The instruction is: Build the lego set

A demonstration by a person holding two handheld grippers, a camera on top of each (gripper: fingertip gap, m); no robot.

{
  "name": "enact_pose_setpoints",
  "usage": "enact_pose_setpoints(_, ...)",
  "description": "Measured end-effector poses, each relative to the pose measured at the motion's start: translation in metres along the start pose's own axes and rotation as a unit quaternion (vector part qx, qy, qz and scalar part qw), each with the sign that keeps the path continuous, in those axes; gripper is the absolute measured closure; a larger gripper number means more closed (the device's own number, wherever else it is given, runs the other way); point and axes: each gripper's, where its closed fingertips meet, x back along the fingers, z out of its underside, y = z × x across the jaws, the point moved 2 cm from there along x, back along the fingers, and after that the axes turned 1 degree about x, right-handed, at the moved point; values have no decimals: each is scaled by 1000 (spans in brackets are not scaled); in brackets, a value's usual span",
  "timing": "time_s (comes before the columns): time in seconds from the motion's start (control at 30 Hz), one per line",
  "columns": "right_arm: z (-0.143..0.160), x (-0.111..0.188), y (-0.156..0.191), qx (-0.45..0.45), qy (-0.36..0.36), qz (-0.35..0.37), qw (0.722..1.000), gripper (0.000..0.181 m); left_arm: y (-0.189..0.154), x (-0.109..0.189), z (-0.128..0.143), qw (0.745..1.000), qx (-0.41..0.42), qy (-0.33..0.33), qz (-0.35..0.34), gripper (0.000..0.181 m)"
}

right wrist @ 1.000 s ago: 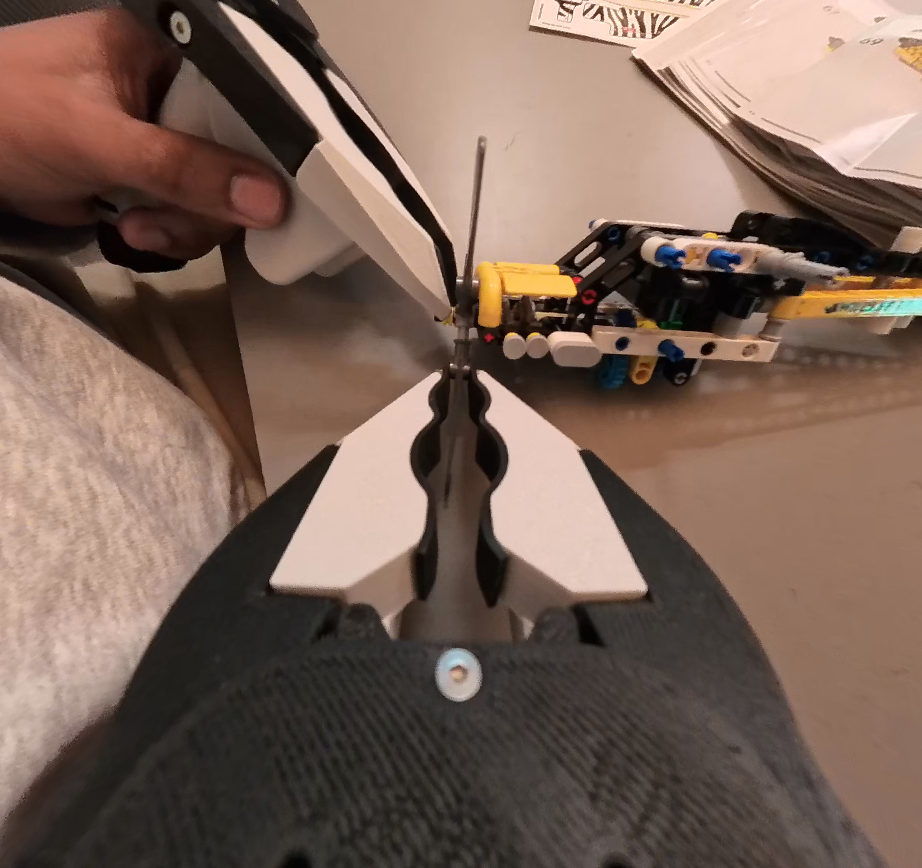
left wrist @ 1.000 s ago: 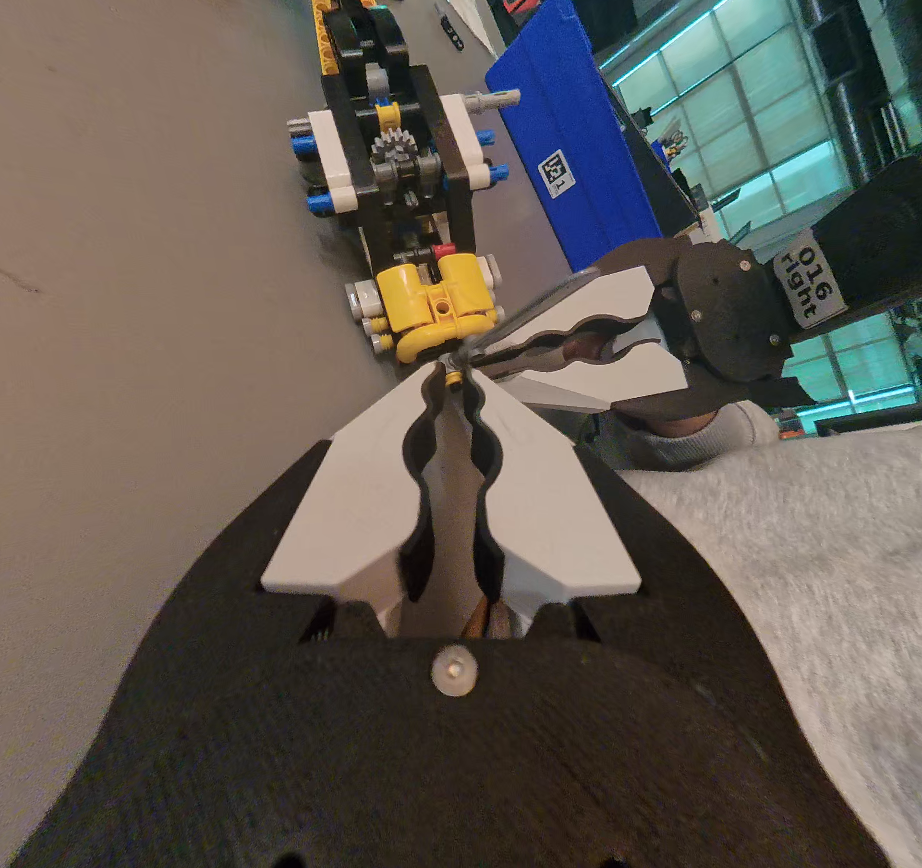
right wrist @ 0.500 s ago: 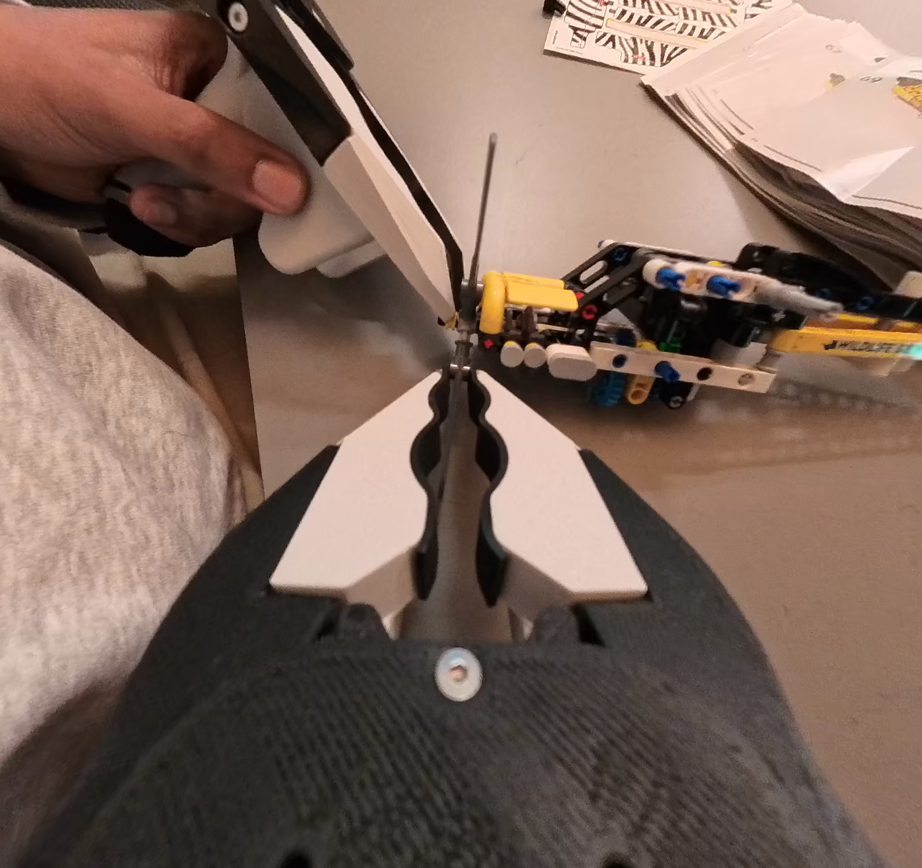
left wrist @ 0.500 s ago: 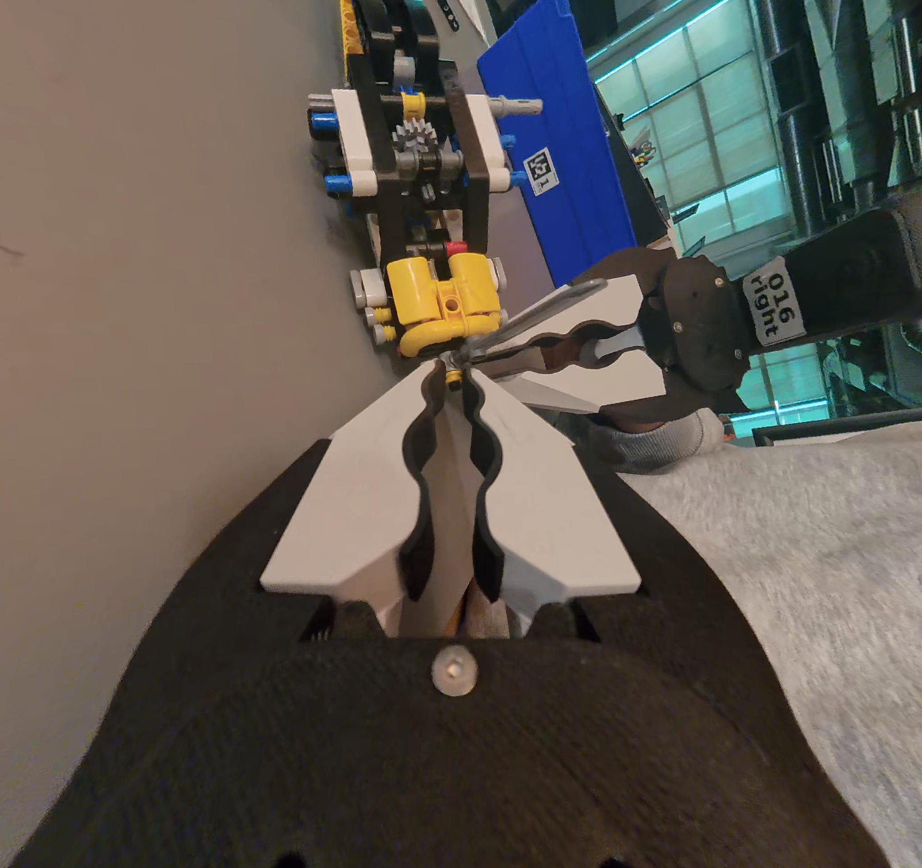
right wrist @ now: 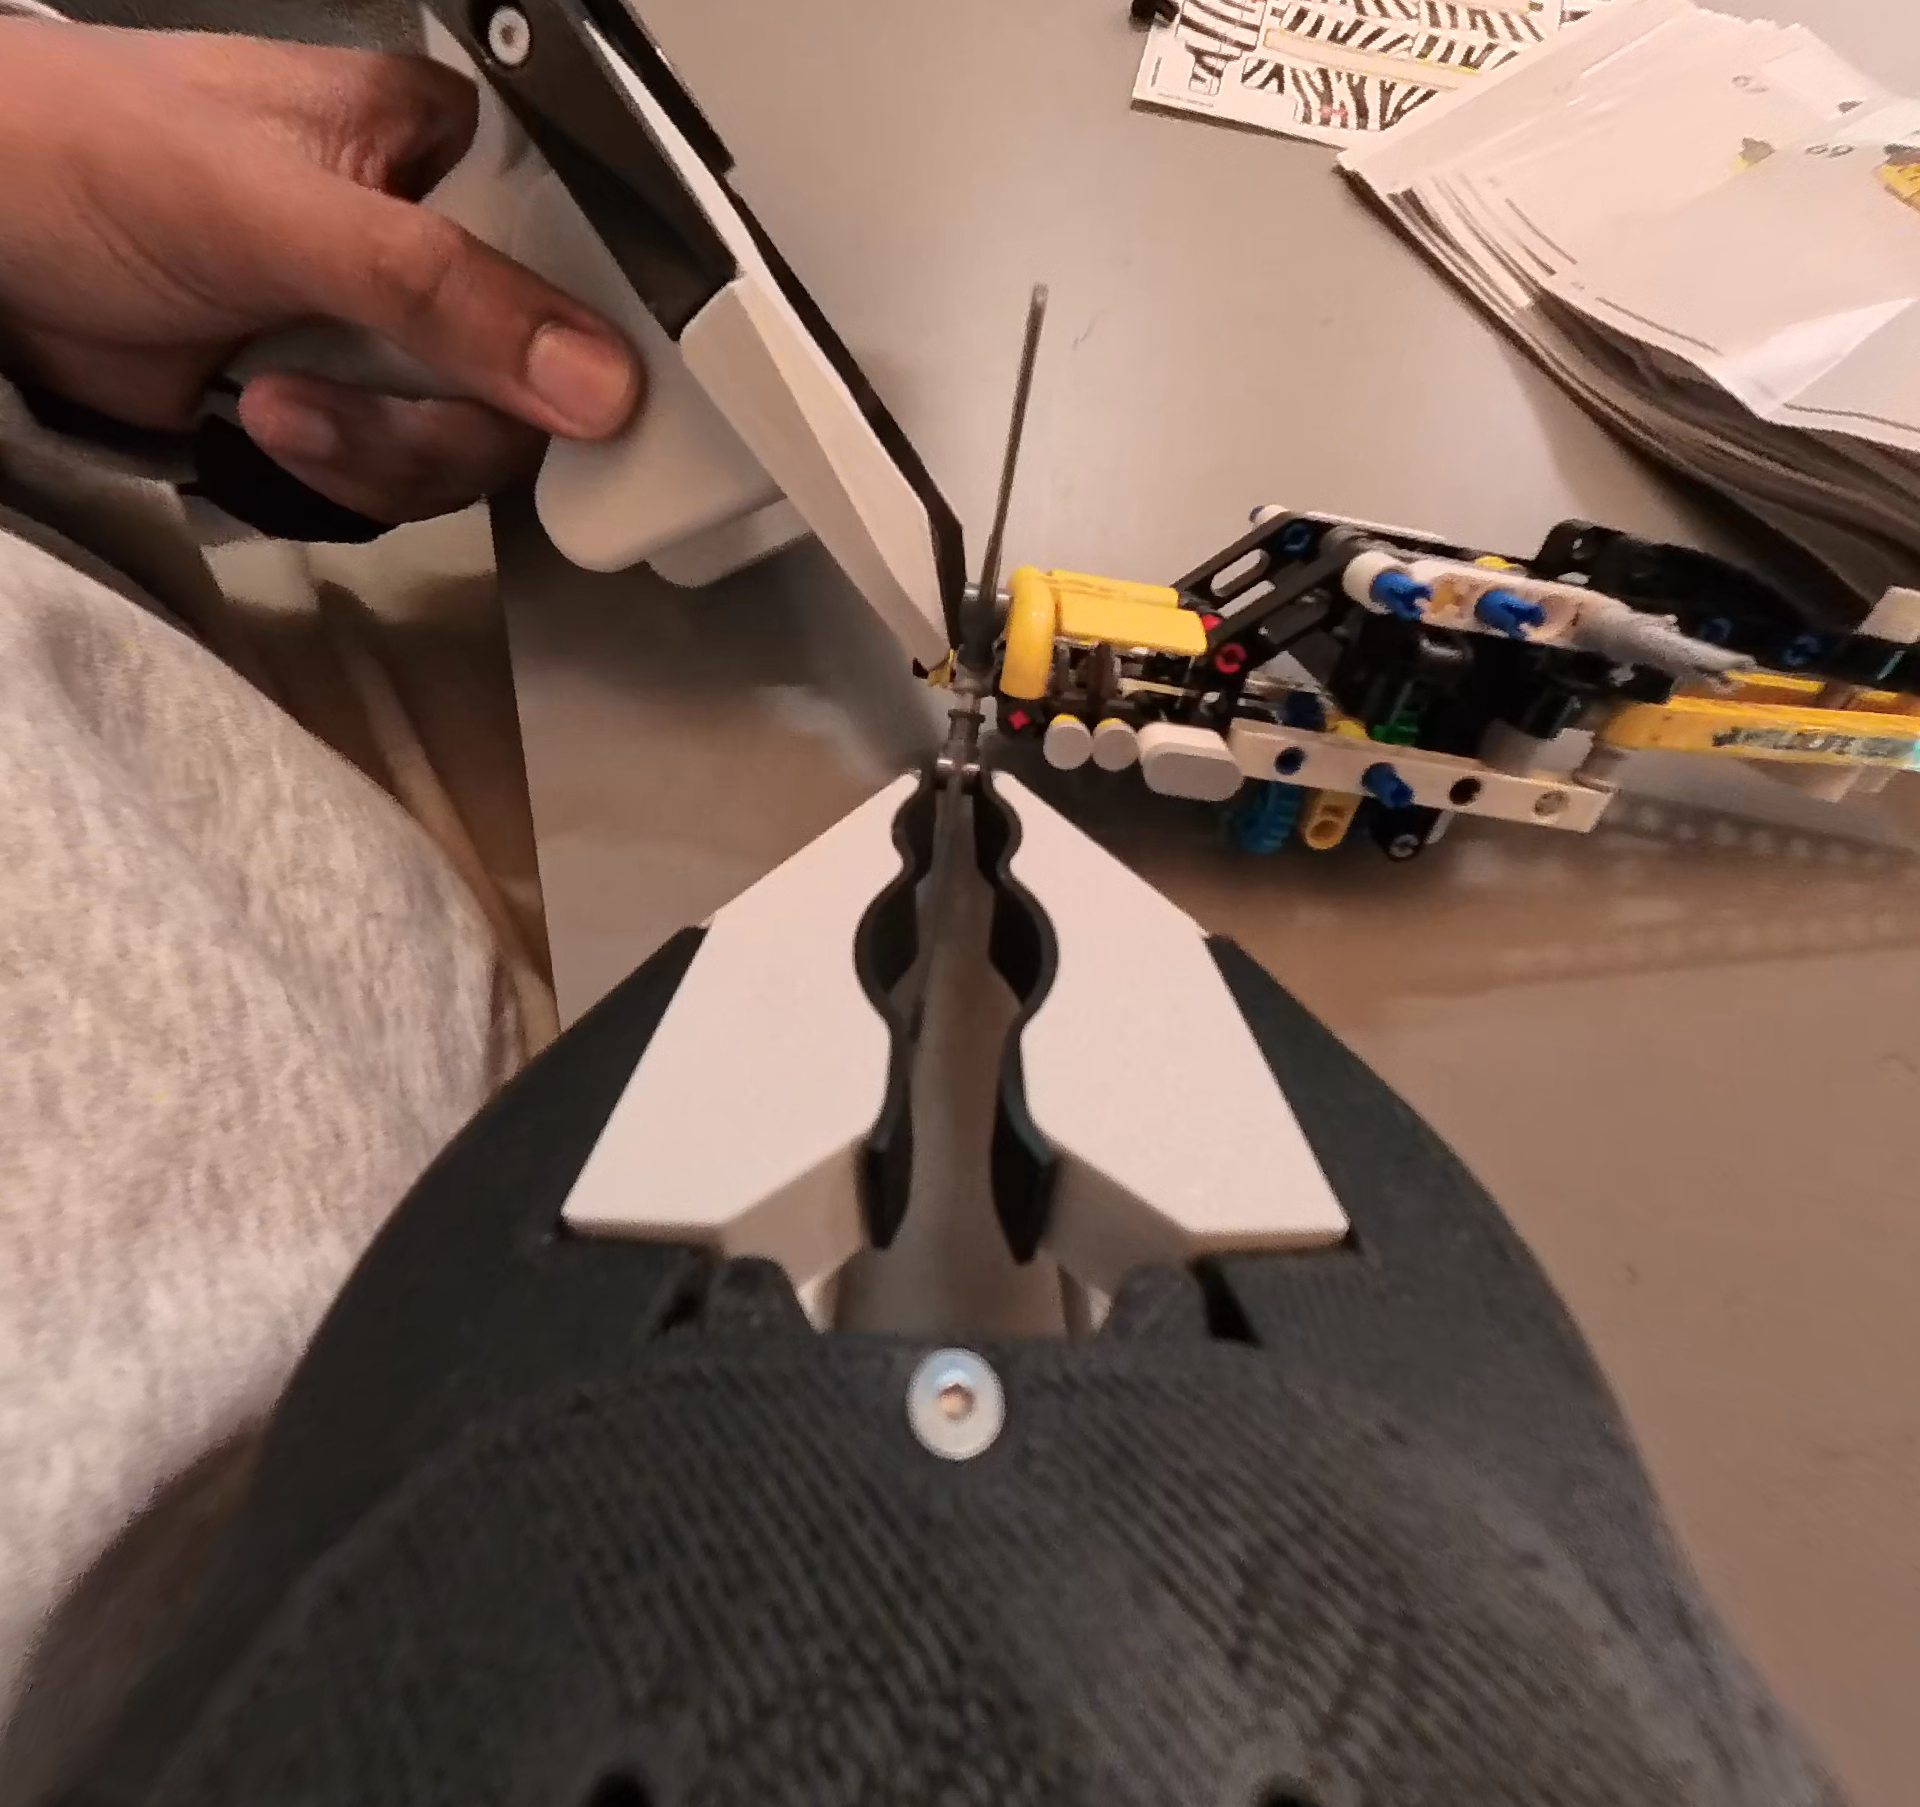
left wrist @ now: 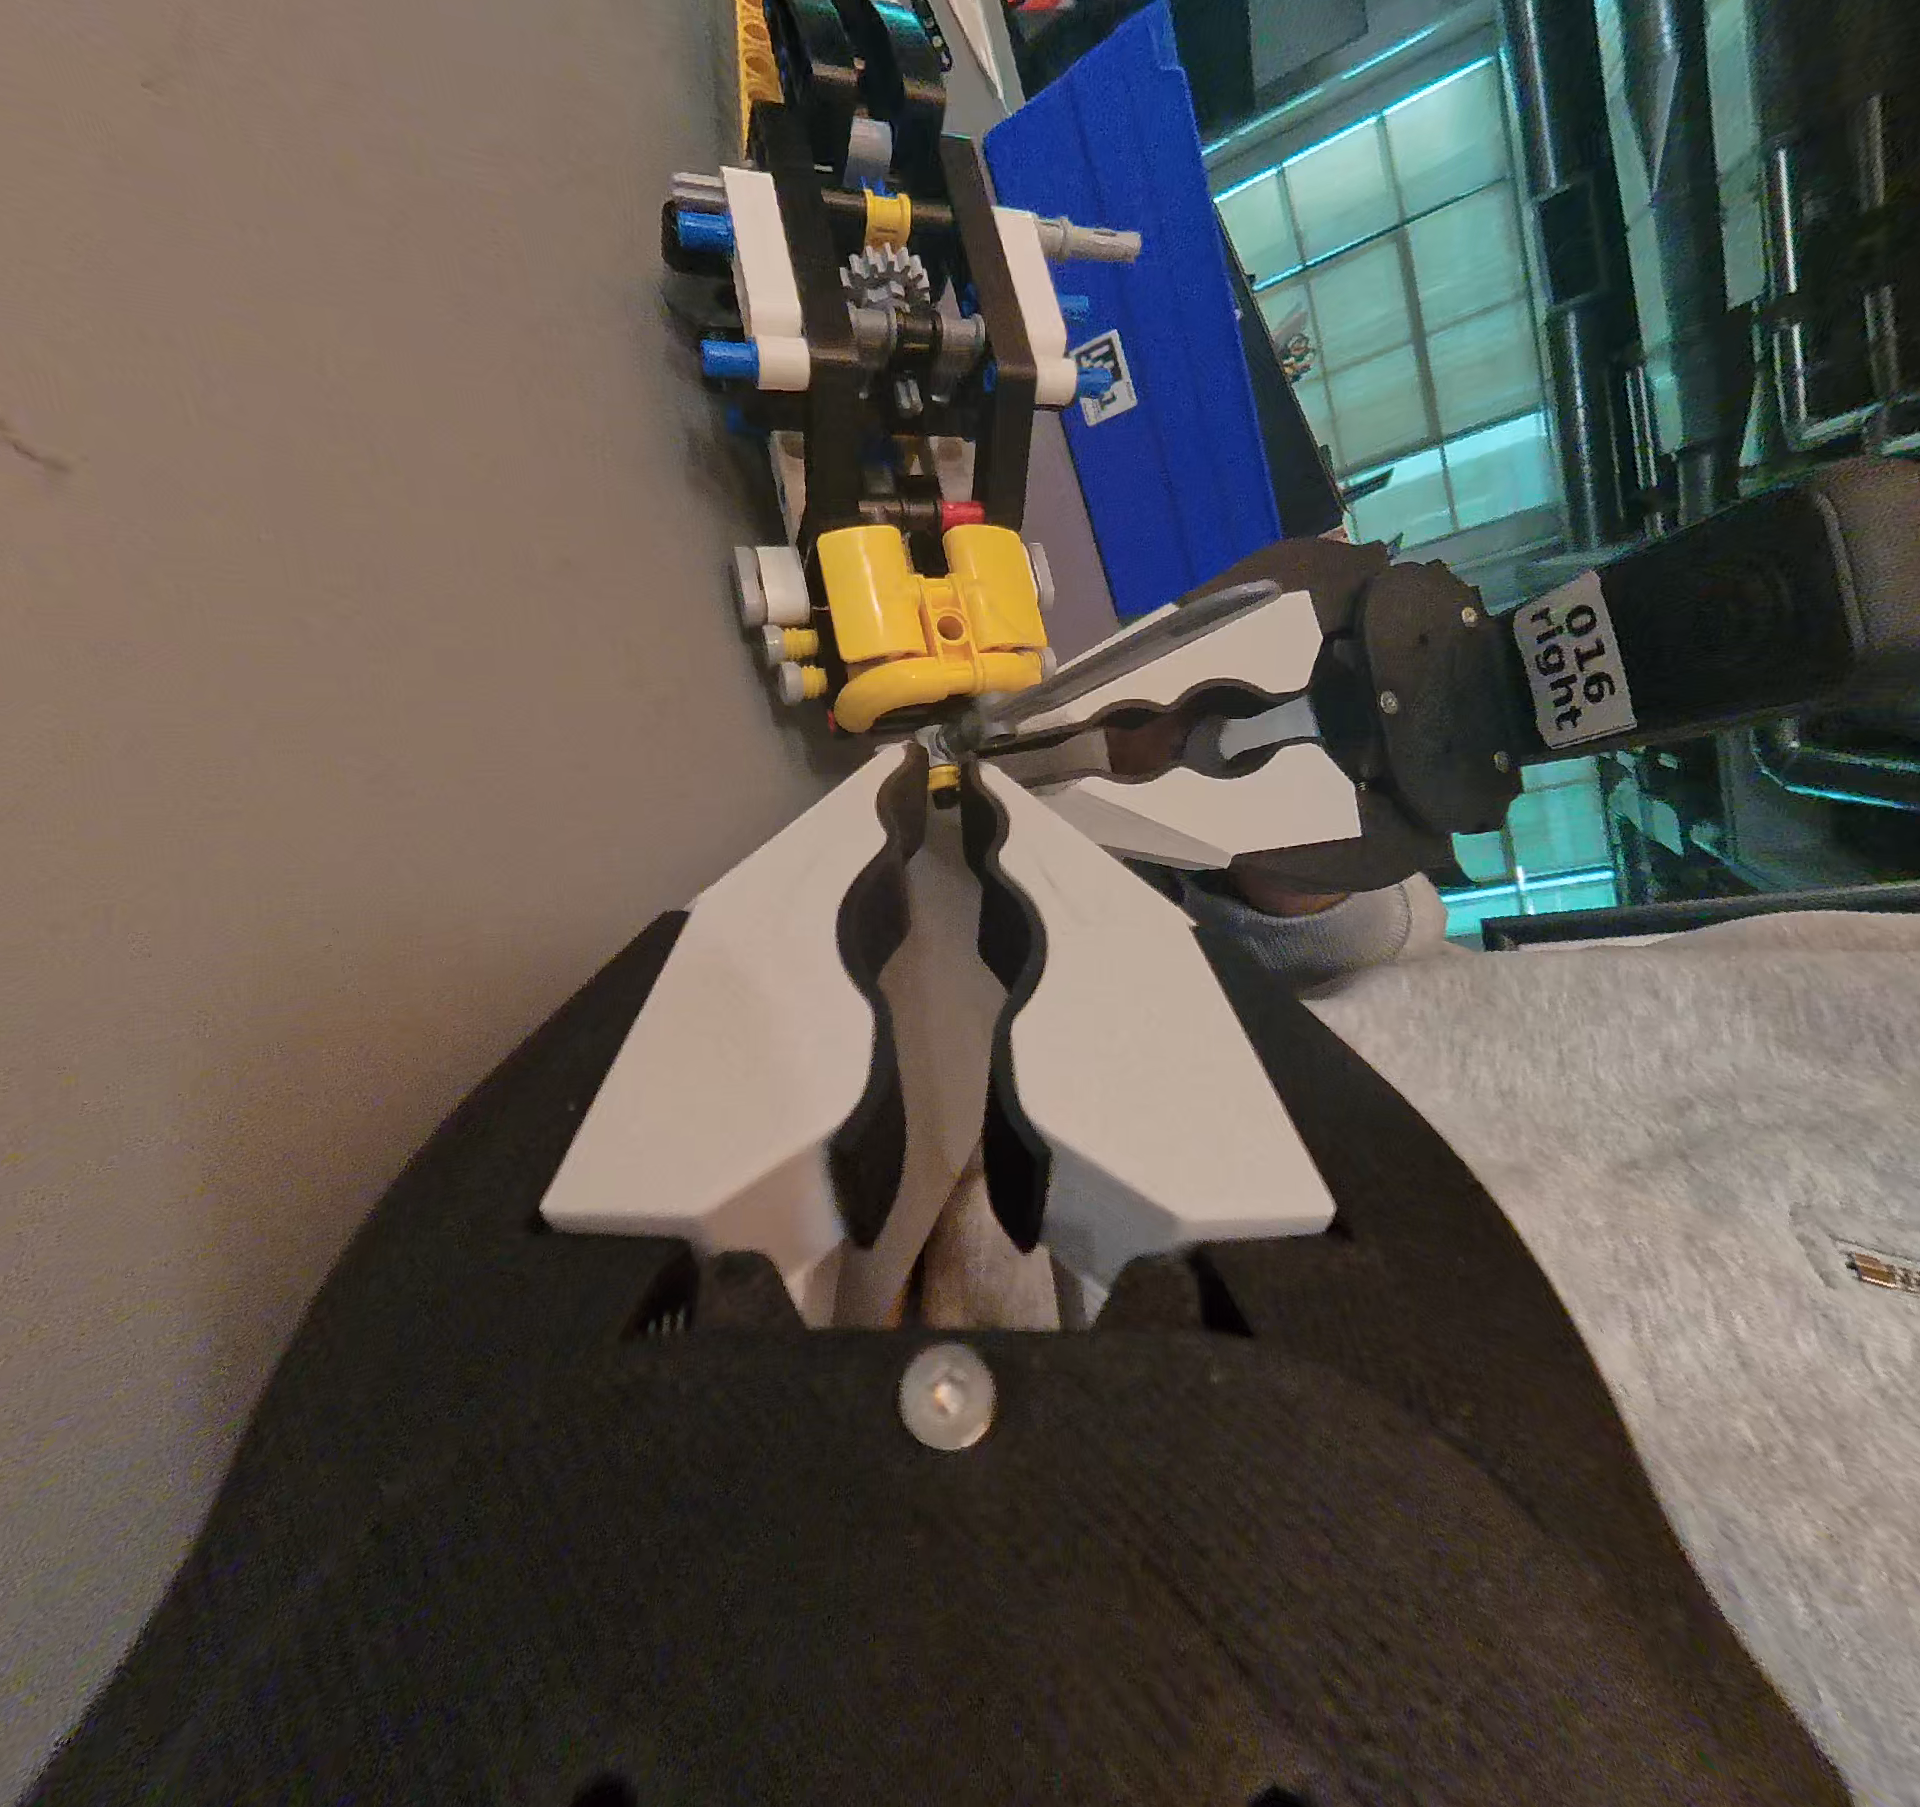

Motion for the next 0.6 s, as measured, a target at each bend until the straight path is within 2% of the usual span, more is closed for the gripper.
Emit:
enact_pose_setpoints(0.47, 0, -5, 1, 6, 14, 15, 1000, 177, 5, 1, 1, 1000, 6, -3, -16, 175)
enact_pose_setpoints(0.6, -3, -5, 0, -17, 6, 10, 1000, 176, 6, 2, -1, 1000, 4, -11, -21, 177)
